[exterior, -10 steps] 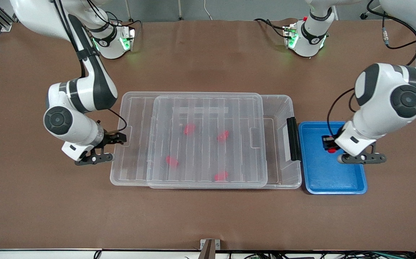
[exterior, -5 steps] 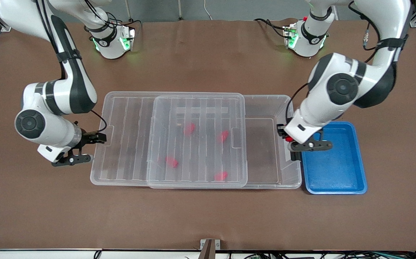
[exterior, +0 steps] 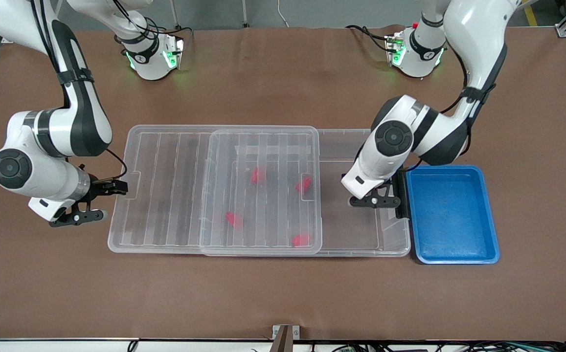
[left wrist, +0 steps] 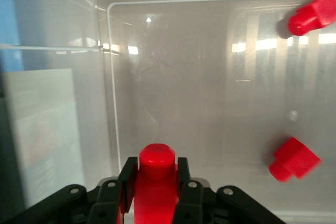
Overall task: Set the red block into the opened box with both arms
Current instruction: 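Lift the block with the left gripper while the right gripper slides the box base out, then lower the red block into the opened box and open the left gripper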
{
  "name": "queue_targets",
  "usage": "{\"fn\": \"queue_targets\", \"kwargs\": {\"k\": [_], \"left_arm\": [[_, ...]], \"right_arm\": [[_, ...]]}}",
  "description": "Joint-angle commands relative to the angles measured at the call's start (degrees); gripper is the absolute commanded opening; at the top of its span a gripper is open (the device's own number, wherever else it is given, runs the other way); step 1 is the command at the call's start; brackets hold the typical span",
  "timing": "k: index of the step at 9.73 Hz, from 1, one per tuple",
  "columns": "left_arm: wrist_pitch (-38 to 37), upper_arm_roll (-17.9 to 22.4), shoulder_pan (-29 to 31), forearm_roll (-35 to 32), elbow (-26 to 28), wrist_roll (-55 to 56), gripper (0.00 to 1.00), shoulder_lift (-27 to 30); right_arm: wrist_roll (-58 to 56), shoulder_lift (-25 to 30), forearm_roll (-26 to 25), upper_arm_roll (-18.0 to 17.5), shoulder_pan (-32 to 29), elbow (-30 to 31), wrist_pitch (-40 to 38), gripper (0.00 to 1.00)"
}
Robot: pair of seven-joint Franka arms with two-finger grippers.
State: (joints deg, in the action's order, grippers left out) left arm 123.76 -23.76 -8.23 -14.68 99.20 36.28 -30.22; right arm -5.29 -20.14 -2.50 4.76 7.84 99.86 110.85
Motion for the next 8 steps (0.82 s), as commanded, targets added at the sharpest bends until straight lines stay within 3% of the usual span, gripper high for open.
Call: {"fn": "queue_targets", "kwargs": {"k": [1, 4, 5, 6, 7, 8], "left_arm": [[6.38, -0.14, 0.06, -1.67, 3.27, 2.74, 0.03, -4.66], [14.74, -0.14, 0.06, -1.58, 5.31, 2.92, 0.13, -9.15], [14.93, -0.14, -0.12, -1.58, 5.31, 2.92, 0.3, -9.33], [14.85, -0.14, -0.21, -1.58, 4.96, 2.75, 0.81, -9.16], [14.24, -0.23, 0.66, -1.67, 4.69, 2.31, 1.0, -8.63], [13.71, -0.23, 0.84, -1.58, 4.6, 2.3, 1.0, -6.02]], "right_arm": [[0.28, 1.6, -1.2, -0.72, -0.72, -2.54, -3.69, 1.0], [7.72, 4.22, -0.4, -0.63, -0.98, -12.47, -12.29, 1.0], [11.5, 6.5, -0.4, -0.72, -0.89, -13.98, -14.33, 1.0], [14.15, 9.65, -0.4, -0.81, -0.98, -14.34, -15.48, 1.0], [13.74, 12.99, -0.32, -0.81, -2.03, -14.34, -17.49, 1.0], [13.38, 15.64, 0.03, -1.16, -4.04, -14.34, -20.03, 1.0]]}}
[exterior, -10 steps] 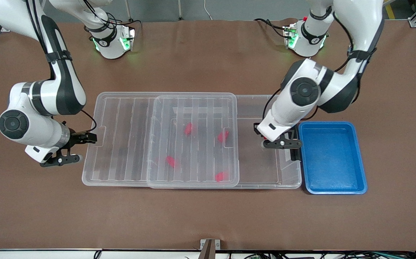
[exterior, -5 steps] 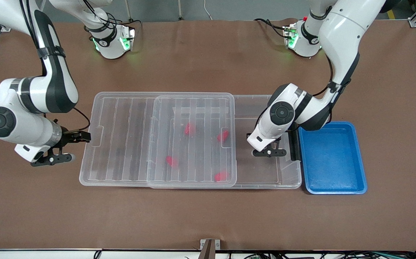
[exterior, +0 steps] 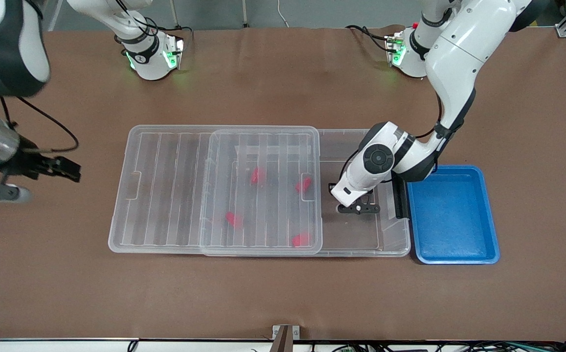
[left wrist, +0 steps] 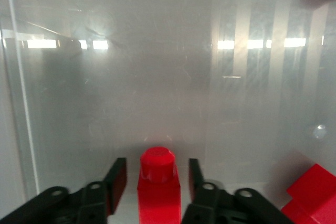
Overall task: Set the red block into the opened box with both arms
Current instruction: 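Lower the red block into the opened box and open the left gripper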
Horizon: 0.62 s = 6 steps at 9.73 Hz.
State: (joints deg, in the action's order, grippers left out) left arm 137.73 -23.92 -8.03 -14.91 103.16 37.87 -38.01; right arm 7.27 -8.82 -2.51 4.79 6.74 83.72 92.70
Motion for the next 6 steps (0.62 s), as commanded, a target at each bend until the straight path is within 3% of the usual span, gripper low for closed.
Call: {"fn": "queue_targets", "kwargs": {"k": [1, 3, 6], "left_arm": [[-3.84, -0.25, 1.43, -1.18, -0.14, 0.54, 1.0, 4.93], [-14.55, -1.39, 1.7, 0.4, -4.44, 0.54, 1.0, 10.21], [-22.66, -1.39, 1.87, 2.95, -10.06, 0.28, 1.0, 15.84]], "right_arm": [[-1.19, 7.12, 2.4, -1.19, -5.31, 1.8, -5.22, 1.0], [-5.42, 11.35, 3.65, -0.75, -8.06, 2.14, -10.94, 1.0], [-5.52, 11.28, 3.74, -0.31, -9.11, 3.29, -10.7, 1.0]]}}
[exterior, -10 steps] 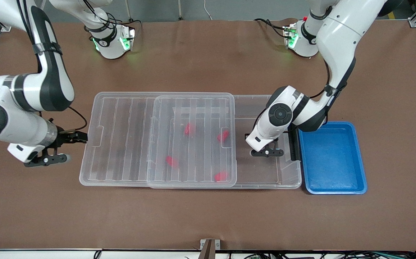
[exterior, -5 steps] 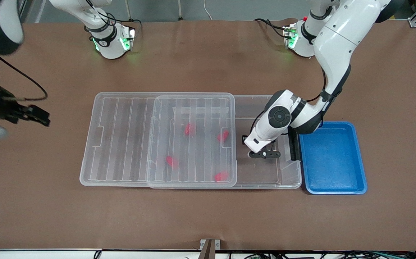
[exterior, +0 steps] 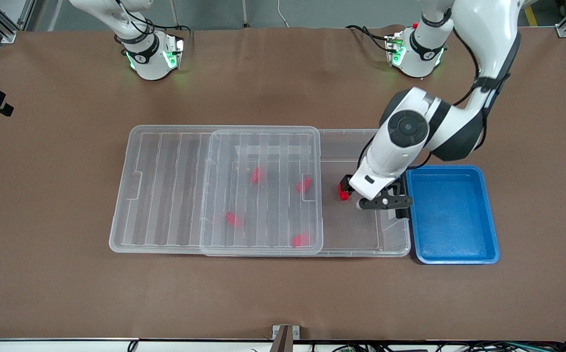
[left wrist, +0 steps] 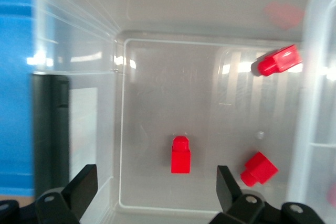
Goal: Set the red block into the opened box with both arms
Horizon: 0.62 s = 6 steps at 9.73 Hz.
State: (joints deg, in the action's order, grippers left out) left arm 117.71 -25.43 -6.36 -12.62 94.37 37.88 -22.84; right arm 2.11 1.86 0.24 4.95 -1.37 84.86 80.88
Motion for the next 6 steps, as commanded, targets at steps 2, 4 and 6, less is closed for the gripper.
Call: {"fn": "queue_targets", "kwargs": {"k": [2, 4, 6], "left_arm": [[-11.4, 0.03, 3.0, 0.23, -9.24, -3.23, 1.0, 1.92], [-20.82, 0.2, 5.56, 0.05, -15.59, -10.76, 1.0, 3.4], [-22.78, 0.03, 10.73, 0.75, -15.53, -18.94, 1.0, 8.84]], "right_arm": [[-0.35, 0.6, 1.08, -0.47, -0.92, 3.55, 4.89, 1.0], [-5.15, 0.43, 1.08, -0.47, -0.92, 4.95, 5.34, 1.0], [-5.98, -0.27, 1.08, -0.82, 0.39, 10.38, 12.16, 0.65]]}}
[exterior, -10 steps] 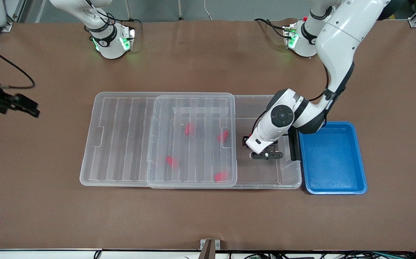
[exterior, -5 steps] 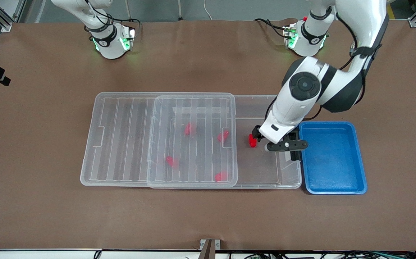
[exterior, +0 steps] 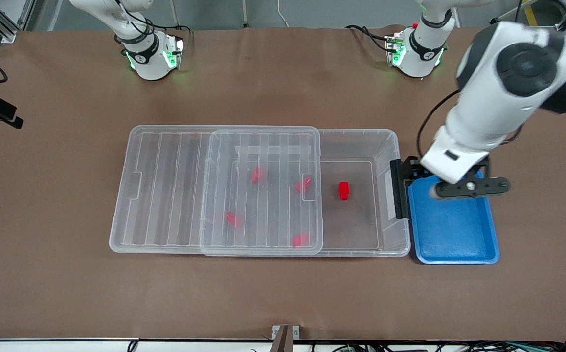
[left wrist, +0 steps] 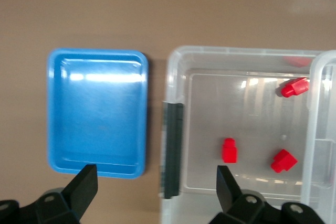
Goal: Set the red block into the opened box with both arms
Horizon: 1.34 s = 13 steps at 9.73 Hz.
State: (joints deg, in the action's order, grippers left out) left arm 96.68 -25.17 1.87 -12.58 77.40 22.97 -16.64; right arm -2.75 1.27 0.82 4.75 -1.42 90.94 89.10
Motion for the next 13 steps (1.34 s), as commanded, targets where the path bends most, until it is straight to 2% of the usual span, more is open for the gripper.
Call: {"fn": "queue_targets", "kwargs": {"k": [1, 2, 3, 4, 6, 8, 11, 13], "left_arm": [[-3.94, -0.32, 4.52, 0.89, 1.44, -9.04, 1.0, 4.75], [-4.83, -0.32, 7.07, 2.46, 1.44, -12.22, 1.0, 7.03], [-6.4, 0.38, 7.79, 4.47, 1.53, -14.34, 1.0, 8.36], [-7.72, 4.39, 5.8, 5.71, 2.83, -17.58, 1.0, 10.81], [-7.82, 13.01, 0.17, 8.52, 9.23, -21.55, 1.0, 16.87], [-7.91, 18.38, -3.17, 9.76, 15.31, -24.38, 1.0, 22.24], [-9.93, 18.23, -3.1, 9.77, 15.07, -24.2, 1.0, 22.53], [-9.93, 18.14, -3.19, 10.9, 14.98, -23.77, 1.0, 22.26]], "right_arm": [[-1.21, -1.95, 0.5, -0.62, 2.8, 6.86, 7.19, 0.36], [-3.56, -4.15, 0.5, -0.62, 4.39, 9.32, 10.62, 0.17], [-6.89, -6.26, 0.5, -0.62, 4.49, 11.35, 14.48, 0.07], [-10.57, -8.28, 0.5, -0.62, 4.14, 13.72, 19.48, 0.03], [-15.42, -10.14, 0.5, -0.62, 3.71, 18.64, 28.54, 0.01], [-16.94, -12.16, 0.5, -0.62, 3.61, 21.21, 32.44, 0.01], [-16.94, -14.45, 0.59, -0.89, 4.4, 21.3, 32.36, 0.01], [-17.02, -15.5, 4.6, -1.85, 4.67, 21.21, 31.75, 0.0]]}}
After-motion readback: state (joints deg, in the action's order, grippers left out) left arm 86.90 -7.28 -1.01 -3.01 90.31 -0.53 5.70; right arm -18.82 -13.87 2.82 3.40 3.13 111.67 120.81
